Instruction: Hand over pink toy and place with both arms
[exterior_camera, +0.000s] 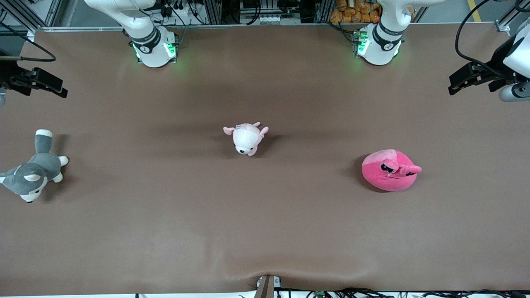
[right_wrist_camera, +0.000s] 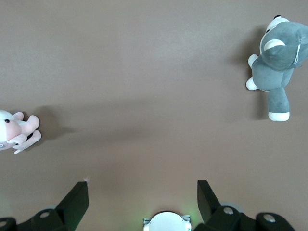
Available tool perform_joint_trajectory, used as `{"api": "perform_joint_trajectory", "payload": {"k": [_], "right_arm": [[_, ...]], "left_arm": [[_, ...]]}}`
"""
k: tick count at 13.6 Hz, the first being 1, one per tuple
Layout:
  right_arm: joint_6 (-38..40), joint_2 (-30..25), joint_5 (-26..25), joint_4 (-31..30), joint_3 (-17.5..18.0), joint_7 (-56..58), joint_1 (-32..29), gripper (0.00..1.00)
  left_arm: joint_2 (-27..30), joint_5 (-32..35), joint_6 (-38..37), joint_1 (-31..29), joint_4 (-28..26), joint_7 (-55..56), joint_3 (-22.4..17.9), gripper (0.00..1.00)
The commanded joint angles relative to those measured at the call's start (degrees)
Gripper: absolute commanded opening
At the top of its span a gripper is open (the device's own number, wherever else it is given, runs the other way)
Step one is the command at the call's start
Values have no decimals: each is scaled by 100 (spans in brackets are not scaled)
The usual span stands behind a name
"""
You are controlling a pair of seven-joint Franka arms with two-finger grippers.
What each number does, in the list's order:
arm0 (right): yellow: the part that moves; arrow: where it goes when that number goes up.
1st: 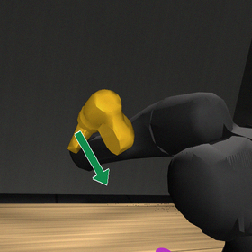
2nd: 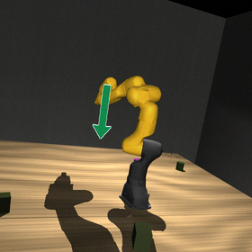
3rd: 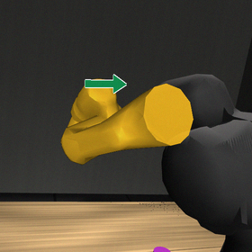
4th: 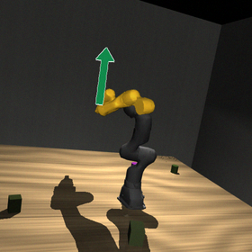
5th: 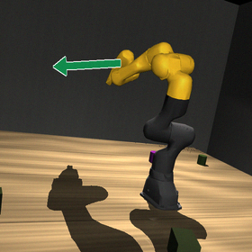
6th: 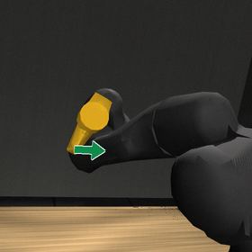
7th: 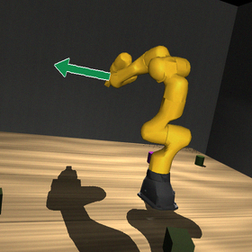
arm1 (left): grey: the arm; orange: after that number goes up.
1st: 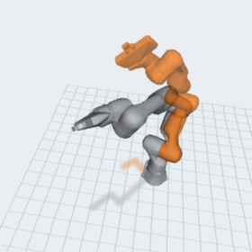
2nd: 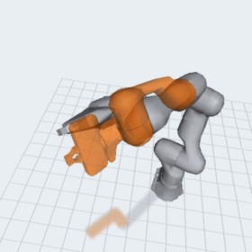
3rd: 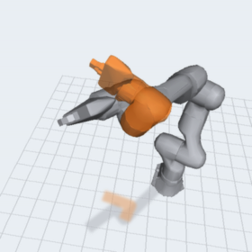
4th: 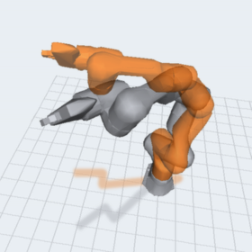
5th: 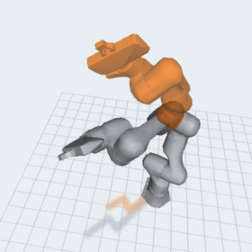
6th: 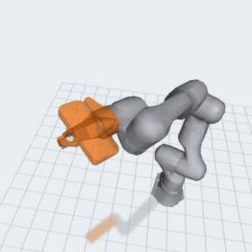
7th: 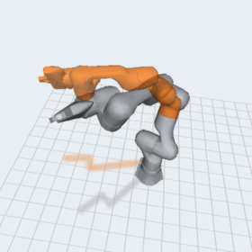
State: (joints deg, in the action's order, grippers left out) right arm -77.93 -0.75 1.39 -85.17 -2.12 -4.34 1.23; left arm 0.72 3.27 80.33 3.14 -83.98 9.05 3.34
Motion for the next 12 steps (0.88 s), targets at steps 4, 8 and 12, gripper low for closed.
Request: {"api": "perform_joint_trajectory", "payload": {"k": [4,8,12], "right_arm": [[-12,-13,98,9,36,-41,-79,100],[-12,-4,98,9,36,-41,-88,100],[-12,-13,98,18,36,-41,-79,100]], "left_arm": [[-28,-81,-96,-33,101,-114,-18,100],[-115,-72,-96,-24,48,-114,-18,100],[-151,-64,-105,2,57,-44,0,100]]}}
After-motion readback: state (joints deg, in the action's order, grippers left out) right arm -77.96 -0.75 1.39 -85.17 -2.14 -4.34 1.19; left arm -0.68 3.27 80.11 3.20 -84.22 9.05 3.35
